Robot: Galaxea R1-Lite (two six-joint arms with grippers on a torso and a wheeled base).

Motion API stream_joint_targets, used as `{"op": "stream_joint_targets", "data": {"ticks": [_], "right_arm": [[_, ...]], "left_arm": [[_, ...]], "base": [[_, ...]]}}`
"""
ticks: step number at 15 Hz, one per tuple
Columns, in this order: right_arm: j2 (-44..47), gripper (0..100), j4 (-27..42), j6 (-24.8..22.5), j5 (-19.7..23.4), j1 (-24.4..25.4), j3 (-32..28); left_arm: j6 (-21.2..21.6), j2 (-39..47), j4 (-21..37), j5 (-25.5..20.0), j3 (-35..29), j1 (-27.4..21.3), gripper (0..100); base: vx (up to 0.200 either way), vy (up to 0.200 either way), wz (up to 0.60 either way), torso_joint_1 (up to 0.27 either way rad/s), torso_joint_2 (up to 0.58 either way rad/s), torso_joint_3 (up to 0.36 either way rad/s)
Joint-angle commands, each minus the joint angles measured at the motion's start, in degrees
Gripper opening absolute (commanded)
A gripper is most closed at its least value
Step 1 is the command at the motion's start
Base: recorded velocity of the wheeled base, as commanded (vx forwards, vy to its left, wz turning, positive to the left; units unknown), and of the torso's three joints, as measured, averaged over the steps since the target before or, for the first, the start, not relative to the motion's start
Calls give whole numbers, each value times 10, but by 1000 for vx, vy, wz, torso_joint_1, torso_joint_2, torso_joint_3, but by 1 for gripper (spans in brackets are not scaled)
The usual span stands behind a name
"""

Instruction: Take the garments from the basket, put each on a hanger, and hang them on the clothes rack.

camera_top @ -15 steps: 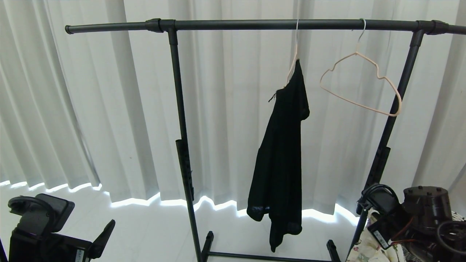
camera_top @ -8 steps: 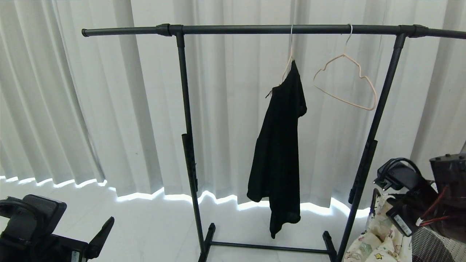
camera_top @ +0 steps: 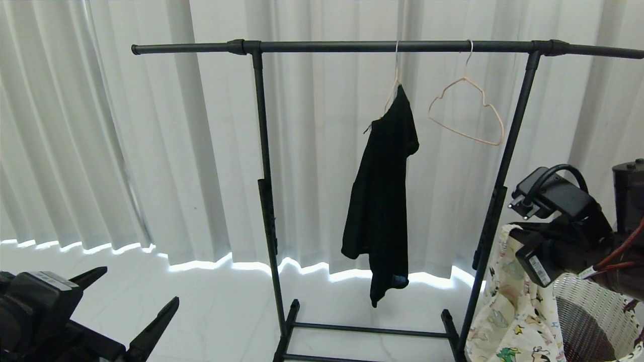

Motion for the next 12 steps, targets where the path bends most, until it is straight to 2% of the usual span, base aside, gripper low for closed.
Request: {"op": "stream_joint_targets", "data": {"ticks": [1,3,5,8,10,11,12], "right_arm": [[48,0,-1,31,0,53,-61],[89,0,-1,55,0,83,-121],[126,0,-3,70,1,101,-183],[173,0,-3,105,14,126,-263],[212,0,-4,110,23,138,-317],[220,0,-4,109,27,140,-328],[233,0,-4,109,36,141,-348]], "left_arm": [[-2,24,0,-55,-43,-2,100],[-20,76,0,-84,-119,-9,100],[-69,131,0,-143,-191,-29,100],[-74,189,0,-147,-253,-74,100],[-97,224,0,-147,-281,-151,100],[-131,228,0,-144,-289,-189,100],[-204,231,0,-122,-302,-254,100]], "base": [[0,0,0,0,0,0],[0,0,0,0,0,0],[0,0,0,0,0,0],[0,0,0,0,0,0],[0,0,0,0,0,0],[0,0,0,0,0,0],[0,0,0,0,0,0]]}}
